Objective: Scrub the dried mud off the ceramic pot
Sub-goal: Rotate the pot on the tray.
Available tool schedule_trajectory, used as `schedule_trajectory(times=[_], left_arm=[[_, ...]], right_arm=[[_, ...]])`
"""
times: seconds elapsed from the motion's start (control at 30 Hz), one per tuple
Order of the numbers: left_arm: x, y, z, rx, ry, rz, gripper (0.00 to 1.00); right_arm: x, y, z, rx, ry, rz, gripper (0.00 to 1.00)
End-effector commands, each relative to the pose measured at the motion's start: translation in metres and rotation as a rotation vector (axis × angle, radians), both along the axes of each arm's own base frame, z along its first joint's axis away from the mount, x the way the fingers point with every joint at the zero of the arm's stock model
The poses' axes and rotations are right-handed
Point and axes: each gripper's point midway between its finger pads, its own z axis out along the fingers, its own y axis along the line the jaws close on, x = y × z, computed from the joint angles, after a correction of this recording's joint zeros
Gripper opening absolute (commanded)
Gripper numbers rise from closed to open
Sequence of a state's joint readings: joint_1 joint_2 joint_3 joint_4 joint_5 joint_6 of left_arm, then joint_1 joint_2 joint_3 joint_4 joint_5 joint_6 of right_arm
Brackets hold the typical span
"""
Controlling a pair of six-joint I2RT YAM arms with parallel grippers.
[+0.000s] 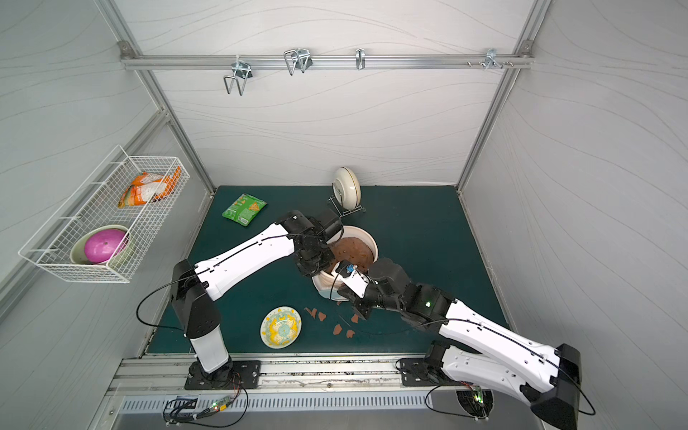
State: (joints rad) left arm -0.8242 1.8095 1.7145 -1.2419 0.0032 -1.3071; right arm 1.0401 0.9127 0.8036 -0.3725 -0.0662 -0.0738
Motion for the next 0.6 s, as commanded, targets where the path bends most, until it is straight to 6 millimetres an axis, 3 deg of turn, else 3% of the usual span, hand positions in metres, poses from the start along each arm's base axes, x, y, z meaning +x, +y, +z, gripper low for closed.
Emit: schedule_trajectory(times=[0.0, 0.23, 0.37, 0.57], left_arm=[[0.02, -0.021, 0.003, -0.055, -0.075, -0.128, 0.14], [0.03, -0.015, 0.001, -0.049, -0.09, -0.2, 0.12], [0.034, -0.014, -0.002, -0.045, -0.09, -0.227, 0.12], [0.041, -0.013, -0.005, -0.046, -0.095, -0.247, 0.11]], right_arm=[[0.021, 0.009, 0.022, 0.041, -0.051, -0.074, 0.0], [0.039, 0.016, 0.025, 0.029, -0.078, -0.135, 0.0], [0.048, 0.006, 0.009, -0.075, -0.103, -0.202, 0.0], [0.044, -0.01, -0.01, -0.183, -0.138, -0.239, 0.0]])
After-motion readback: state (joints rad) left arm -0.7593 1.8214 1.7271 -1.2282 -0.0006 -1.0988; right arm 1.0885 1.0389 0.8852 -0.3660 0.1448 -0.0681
